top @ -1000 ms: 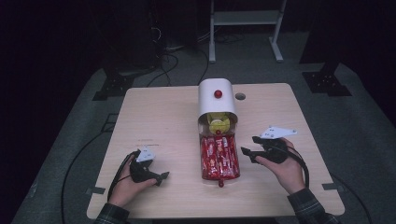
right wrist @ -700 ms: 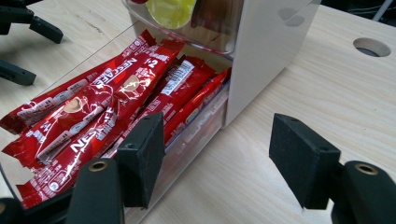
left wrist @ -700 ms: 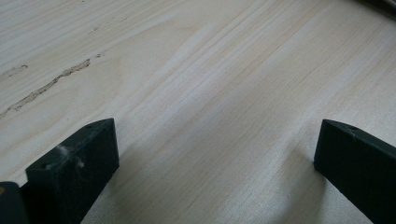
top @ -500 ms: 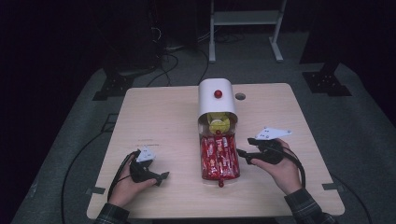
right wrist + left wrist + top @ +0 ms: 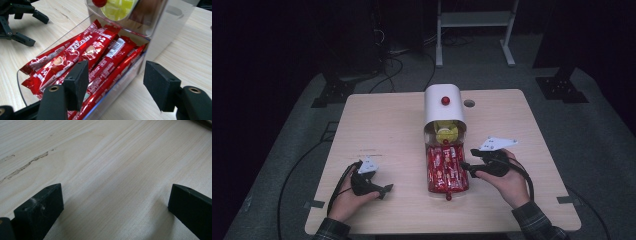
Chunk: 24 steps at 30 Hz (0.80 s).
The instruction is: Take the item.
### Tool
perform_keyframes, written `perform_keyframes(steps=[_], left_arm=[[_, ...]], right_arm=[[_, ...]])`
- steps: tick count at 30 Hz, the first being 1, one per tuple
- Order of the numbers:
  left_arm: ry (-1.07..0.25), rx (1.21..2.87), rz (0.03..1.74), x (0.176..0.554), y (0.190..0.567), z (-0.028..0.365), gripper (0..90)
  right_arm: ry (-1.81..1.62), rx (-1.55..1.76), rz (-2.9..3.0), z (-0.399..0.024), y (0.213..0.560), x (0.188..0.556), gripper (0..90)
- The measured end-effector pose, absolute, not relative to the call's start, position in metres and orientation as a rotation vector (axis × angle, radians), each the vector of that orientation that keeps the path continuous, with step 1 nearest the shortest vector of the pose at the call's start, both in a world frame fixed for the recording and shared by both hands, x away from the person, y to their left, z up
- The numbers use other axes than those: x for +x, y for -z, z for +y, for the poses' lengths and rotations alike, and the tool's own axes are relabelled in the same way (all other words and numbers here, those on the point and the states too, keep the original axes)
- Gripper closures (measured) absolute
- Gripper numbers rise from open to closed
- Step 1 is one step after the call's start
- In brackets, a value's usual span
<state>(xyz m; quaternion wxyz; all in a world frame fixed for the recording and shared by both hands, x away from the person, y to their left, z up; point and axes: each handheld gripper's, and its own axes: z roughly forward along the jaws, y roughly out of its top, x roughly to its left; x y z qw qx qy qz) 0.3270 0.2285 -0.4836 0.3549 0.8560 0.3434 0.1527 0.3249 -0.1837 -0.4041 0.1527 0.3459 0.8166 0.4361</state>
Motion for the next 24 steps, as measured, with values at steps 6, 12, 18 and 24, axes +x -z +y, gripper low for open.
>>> perform_keyframes(steps=[6, 12, 18, 24], left_arm=[[-0.395, 2.212, 0.888, 0.327, 0.484, 0.228, 0.0], [-0.394, 2.212, 0.887, 0.327, 0.484, 0.228, 0.0], [-0.395, 2.212, 0.888, 0.327, 0.484, 0.228, 0.0], [-0.394, 2.212, 0.887, 0.327, 0.484, 0.228, 0.0]], right_arm=[[-1.255, 0.977, 2.358, -0.177, 0.405, 0.325, 35.3], [-1.266, 0.967, 2.373, -0.17, 0.406, 0.326, 35.1], [-1.265, 0.949, 2.392, -0.162, 0.407, 0.326, 35.3], [-1.263, 0.923, 2.414, -0.151, 0.409, 0.326, 36.2]])
